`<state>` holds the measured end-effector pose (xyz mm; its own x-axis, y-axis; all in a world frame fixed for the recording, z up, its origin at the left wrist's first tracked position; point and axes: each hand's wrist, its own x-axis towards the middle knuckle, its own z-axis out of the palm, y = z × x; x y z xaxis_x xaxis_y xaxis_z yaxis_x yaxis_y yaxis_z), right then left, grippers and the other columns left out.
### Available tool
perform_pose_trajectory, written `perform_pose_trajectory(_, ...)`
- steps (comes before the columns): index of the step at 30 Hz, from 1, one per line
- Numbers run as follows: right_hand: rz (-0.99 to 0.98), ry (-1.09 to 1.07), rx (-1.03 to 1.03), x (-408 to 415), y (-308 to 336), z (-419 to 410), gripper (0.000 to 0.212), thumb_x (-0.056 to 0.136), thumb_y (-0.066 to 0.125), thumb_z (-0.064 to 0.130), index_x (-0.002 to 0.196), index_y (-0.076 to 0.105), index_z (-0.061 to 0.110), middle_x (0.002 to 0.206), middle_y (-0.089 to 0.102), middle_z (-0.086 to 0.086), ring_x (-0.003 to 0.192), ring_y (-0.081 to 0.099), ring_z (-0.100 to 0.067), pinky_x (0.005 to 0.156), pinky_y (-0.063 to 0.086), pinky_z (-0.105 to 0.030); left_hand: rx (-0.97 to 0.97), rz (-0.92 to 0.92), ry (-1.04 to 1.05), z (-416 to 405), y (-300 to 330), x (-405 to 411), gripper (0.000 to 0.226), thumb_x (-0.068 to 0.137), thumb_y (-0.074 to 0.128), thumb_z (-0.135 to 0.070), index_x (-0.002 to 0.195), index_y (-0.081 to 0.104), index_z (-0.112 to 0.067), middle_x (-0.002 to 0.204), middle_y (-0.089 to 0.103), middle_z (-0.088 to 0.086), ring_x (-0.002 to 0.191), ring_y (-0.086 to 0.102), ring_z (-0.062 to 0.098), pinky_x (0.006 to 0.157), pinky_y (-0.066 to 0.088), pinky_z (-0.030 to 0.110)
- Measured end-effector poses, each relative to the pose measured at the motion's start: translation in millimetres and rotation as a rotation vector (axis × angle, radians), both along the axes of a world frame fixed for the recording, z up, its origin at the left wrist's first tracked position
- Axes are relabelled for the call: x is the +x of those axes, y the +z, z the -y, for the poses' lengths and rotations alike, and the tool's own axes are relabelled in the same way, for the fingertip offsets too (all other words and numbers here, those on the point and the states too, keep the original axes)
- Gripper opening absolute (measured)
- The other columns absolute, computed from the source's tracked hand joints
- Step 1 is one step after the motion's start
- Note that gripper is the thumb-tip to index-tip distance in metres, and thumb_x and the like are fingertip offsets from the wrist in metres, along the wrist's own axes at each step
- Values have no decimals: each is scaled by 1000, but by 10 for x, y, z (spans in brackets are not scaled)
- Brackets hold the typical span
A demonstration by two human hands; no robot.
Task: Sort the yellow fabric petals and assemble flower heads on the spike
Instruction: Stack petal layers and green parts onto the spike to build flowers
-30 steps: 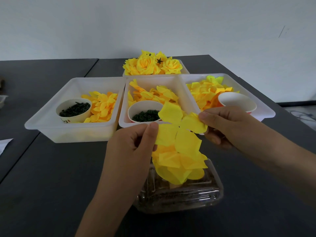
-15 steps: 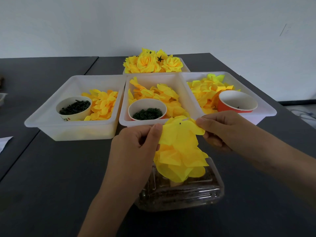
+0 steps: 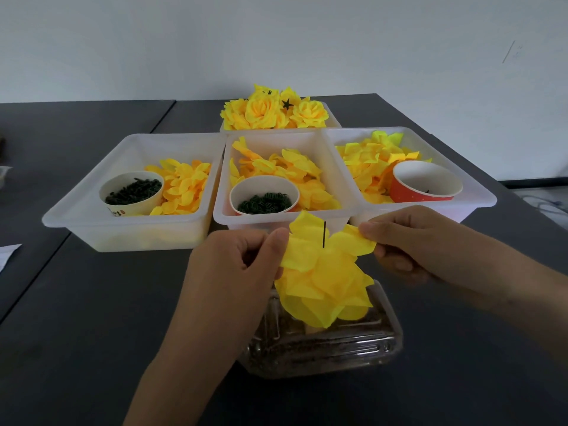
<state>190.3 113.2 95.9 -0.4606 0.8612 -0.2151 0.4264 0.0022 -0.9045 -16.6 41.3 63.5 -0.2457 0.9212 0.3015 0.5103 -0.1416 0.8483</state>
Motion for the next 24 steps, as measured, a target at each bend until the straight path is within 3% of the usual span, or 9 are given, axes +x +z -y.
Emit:
perform_pose_trajectory(2, -16, 22, 1, 2, 17, -4, 44, 93, 50, 37, 53, 56, 21, 44, 39, 1, 36, 30, -9, 36, 28, -14, 8, 8, 16, 10, 27, -4, 50, 81, 47, -56, 56, 65, -17, 49, 60, -12, 48, 55, -2, 48, 41, 11)
perform_pose_trajectory(6, 4, 27, 56, -7, -1, -34, 43, 93, 50, 35, 53, 55, 18, 44, 40, 2, 38, 31, -9, 38, 29, -16, -37, -93, 38, 24, -2, -12, 49, 82, 48, -57, 56, 64, -19, 53, 61, -7, 50, 55, 11, 55, 49, 37)
perform_pose_trajectory(8, 54, 28, 72, -8, -50, -44, 42, 93, 51, 35, 55, 55, 15, 44, 41, 3, 38, 32, -9, 39, 30, -15, -51, -120, 47, 31, -43, -16, 48, 82, 46, -56, 52, 59, -22, 50, 59, -5, 48, 55, 10, 56, 50, 41)
perform_pose_trajectory(19, 129, 89, 167, -4, -296, -66, 42, 94, 51, 31, 55, 56, 17, 43, 46, 8, 40, 38, -2, 45, 35, -11, -108, -215, 76, -3, -245, -3, 48, 83, 43, -62, 57, 60, -26, 55, 61, -13, 53, 58, 6, 59, 53, 41)
perform_pose_trajectory(24, 190, 100, 298, -9, -392, -68, 40, 91, 51, 37, 58, 57, 17, 50, 50, 6, 47, 44, -2, 52, 38, -15, -116, -283, 85, 21, -326, 8, 53, 80, 34, -69, 58, 57, -26, 52, 56, -9, 53, 55, 6, 52, 44, 30)
